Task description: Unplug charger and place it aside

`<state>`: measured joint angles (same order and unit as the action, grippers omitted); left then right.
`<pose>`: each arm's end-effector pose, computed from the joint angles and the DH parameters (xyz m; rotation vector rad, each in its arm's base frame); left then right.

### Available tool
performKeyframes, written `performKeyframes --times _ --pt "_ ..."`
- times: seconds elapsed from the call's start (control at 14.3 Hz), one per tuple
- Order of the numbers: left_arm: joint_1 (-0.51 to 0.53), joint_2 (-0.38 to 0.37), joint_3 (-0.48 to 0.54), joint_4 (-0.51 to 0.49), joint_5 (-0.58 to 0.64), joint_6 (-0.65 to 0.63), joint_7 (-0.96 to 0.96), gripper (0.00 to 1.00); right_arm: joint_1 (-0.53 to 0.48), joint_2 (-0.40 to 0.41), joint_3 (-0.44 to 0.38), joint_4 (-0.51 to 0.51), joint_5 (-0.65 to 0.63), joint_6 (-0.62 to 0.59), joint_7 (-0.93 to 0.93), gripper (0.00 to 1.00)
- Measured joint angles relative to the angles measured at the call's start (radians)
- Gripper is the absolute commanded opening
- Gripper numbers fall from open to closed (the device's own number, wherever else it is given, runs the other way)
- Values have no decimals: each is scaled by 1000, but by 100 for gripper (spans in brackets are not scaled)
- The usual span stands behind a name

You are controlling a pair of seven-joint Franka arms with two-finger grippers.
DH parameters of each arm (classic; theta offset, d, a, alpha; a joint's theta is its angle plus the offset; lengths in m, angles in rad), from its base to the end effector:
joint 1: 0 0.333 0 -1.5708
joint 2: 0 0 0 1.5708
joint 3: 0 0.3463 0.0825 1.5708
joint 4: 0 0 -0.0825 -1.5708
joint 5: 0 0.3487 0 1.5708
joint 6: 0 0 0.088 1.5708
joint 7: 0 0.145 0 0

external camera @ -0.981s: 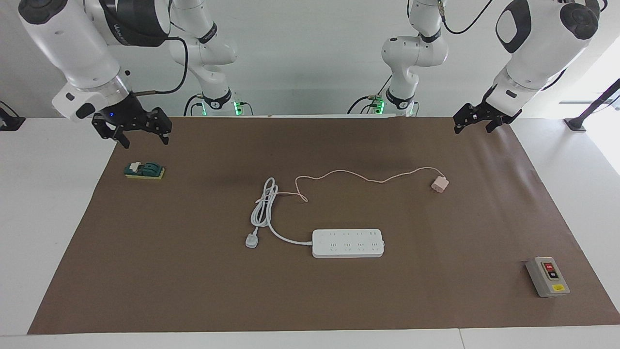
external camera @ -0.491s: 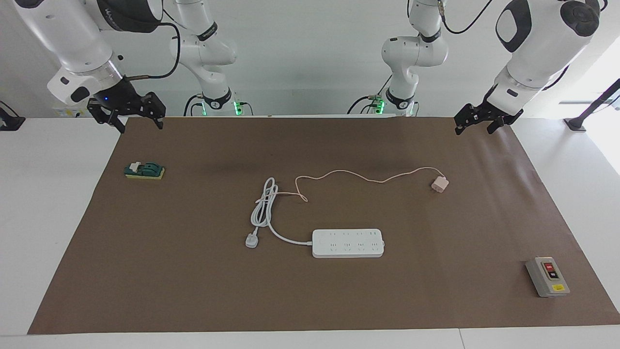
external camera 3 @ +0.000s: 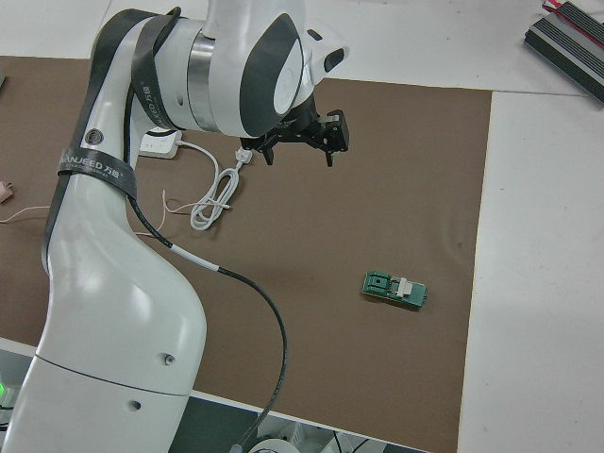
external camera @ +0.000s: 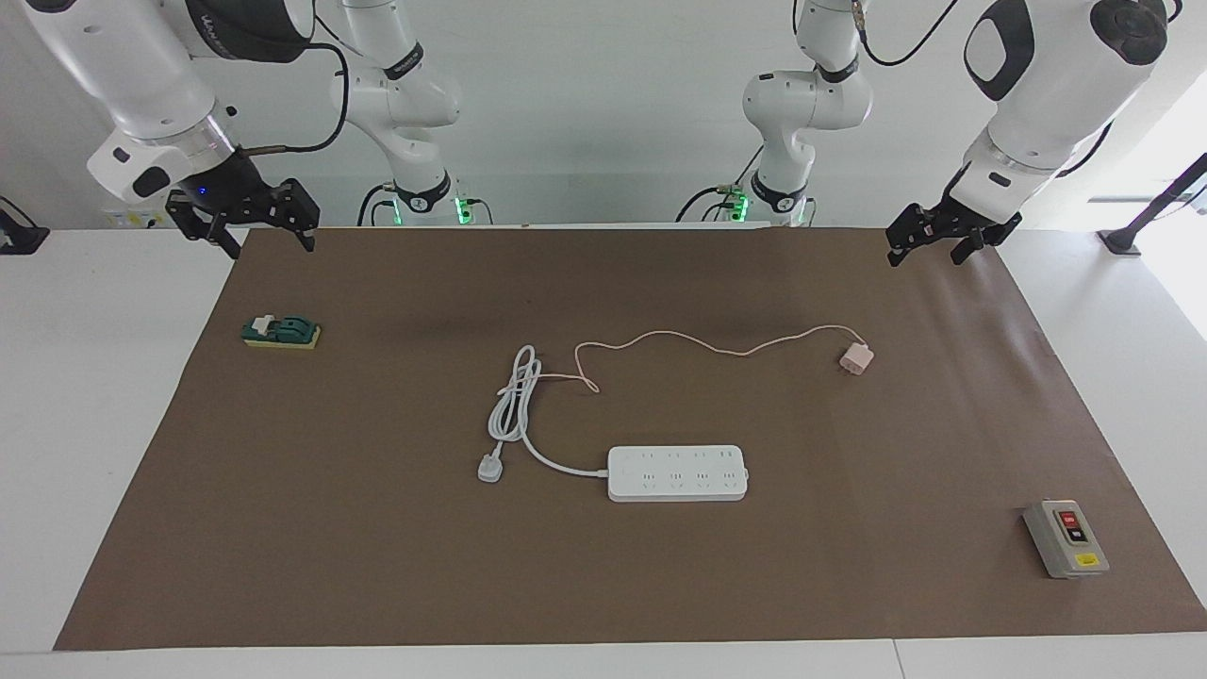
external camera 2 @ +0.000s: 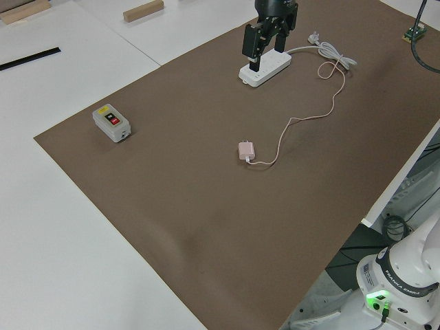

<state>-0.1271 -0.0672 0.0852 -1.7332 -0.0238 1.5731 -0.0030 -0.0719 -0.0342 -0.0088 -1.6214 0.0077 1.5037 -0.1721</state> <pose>0.4877 -0.0226 0.5804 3.1102 -0.0594 -0.1460 0.4947 -0.0389 0.6069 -3.1172 -0.1429 0.1277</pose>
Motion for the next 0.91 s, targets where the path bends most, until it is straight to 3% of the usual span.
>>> performKeyframes --times 0.91 --pt "0 0 0 0 0 24 23 100 0 -9 3 26 -2 0 21 100"
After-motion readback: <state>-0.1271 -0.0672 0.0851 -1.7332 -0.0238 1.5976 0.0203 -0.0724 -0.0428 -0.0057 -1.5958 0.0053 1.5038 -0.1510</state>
